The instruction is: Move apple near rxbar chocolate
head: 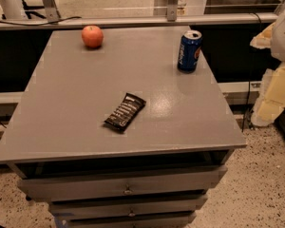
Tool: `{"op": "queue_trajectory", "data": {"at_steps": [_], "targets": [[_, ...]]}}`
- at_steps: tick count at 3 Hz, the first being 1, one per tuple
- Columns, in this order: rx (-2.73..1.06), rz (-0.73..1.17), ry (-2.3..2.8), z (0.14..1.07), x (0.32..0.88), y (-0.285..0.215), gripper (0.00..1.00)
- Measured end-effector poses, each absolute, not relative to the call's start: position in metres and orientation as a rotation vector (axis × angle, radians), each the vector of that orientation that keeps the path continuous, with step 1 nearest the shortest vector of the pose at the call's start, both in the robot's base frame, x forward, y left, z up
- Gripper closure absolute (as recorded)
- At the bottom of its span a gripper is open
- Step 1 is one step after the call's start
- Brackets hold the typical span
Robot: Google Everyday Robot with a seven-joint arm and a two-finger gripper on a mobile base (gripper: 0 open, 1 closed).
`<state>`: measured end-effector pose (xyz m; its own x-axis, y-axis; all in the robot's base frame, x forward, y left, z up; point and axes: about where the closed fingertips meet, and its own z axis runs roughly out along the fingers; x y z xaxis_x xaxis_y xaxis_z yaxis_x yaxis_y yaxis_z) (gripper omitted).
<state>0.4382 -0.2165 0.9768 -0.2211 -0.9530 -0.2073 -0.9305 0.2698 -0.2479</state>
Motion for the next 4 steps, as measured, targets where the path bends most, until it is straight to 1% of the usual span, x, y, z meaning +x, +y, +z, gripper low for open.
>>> {"op": "queue_trajectory", "data": {"at_steps": [1, 2, 4], "targets": [[-1.720, -0.102, 2.229, 0.978, 0.439, -0.216, 0.00], [-1.696, -0.019, 2.137, 0.979, 0.471, -0.194, 0.00], [-1.616, 0.198, 1.892, 0.967, 0.590, -0.089, 0.00]]}}
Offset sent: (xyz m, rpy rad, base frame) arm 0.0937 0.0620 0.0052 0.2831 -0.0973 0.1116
